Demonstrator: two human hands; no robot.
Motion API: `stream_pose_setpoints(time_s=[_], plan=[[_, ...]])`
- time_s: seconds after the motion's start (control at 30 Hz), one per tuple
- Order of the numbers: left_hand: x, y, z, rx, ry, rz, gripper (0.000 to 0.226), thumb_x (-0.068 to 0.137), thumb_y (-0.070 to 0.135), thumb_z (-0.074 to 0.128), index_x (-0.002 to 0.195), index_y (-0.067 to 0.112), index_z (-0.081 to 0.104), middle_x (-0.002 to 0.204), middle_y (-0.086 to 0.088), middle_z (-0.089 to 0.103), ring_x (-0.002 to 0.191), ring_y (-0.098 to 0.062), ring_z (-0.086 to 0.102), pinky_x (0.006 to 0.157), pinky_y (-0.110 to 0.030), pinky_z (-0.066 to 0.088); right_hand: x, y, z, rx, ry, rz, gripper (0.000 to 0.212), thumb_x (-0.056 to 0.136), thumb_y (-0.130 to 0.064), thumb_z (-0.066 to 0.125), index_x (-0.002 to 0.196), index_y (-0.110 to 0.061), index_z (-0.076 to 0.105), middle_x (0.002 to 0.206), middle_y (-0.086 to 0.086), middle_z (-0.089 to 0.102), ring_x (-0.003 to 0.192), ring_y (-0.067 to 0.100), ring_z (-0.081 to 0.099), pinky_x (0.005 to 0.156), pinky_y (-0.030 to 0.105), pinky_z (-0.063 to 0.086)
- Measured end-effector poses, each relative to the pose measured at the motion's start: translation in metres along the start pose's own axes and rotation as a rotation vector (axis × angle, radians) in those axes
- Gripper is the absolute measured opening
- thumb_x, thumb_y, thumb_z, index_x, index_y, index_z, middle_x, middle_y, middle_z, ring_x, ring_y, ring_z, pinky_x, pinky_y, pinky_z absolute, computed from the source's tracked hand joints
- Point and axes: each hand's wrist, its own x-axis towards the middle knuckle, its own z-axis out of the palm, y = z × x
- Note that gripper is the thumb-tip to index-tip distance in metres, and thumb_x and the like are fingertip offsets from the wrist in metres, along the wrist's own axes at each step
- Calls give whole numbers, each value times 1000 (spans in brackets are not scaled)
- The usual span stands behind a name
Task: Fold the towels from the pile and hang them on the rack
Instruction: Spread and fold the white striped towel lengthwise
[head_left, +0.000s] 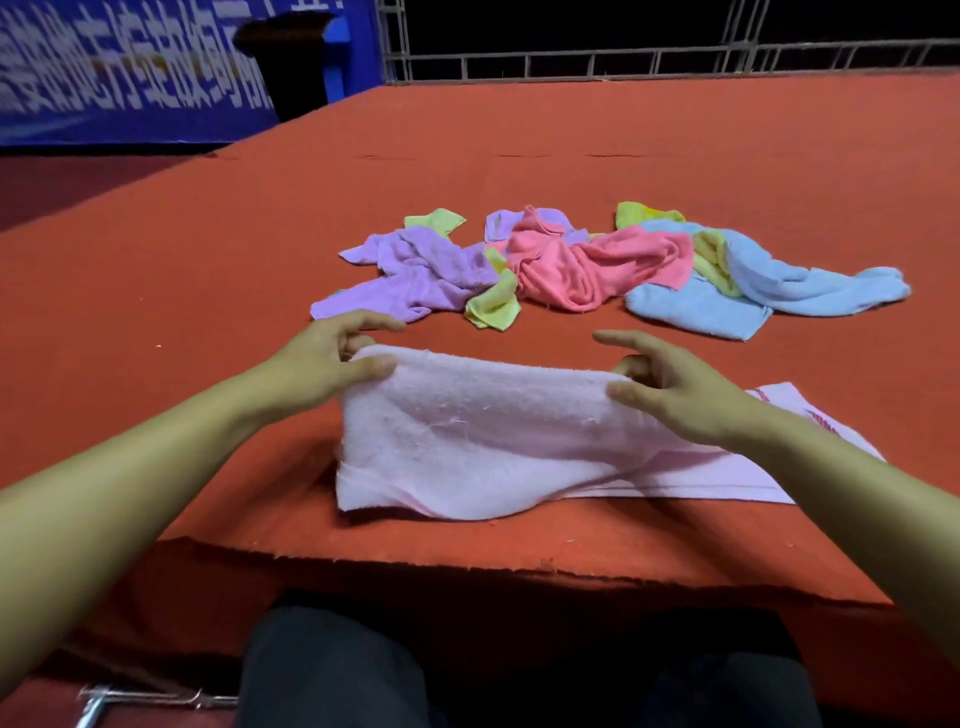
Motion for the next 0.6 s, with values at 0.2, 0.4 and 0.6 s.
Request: stream_pose_setpoints(time_s=[0.2, 0.4, 0.6], plan=[[20, 6, -30, 202, 122, 82, 42, 77, 32, 81, 114, 37, 61, 63, 9, 64, 54, -5, 47, 56, -18, 39, 23, 0, -19, -111, 228, -58, 45, 95, -9, 61, 134, -25, 49, 75, -8, 59, 53, 1, 45, 53, 12, 37], [68, -41, -29, 714, 193, -66, 53, 78, 41, 77, 125, 35, 54, 106, 19, 68, 103, -19, 56, 91, -35, 42, 74, 34, 4, -451, 131, 102, 66, 86, -14, 71, 144, -18, 41, 116, 4, 66, 87, 19, 61, 83, 35, 48], [32, -82, 7, 513, 267, -24, 45, 78, 23, 79, 118, 29, 59, 86, 21, 62, 78, -16, 54, 79, -33, 47, 64, 22, 71, -587, 186, -93, 53, 84, -20, 72, 134, -24, 53, 103, -10, 63, 88, 17, 49, 83, 37, 45]])
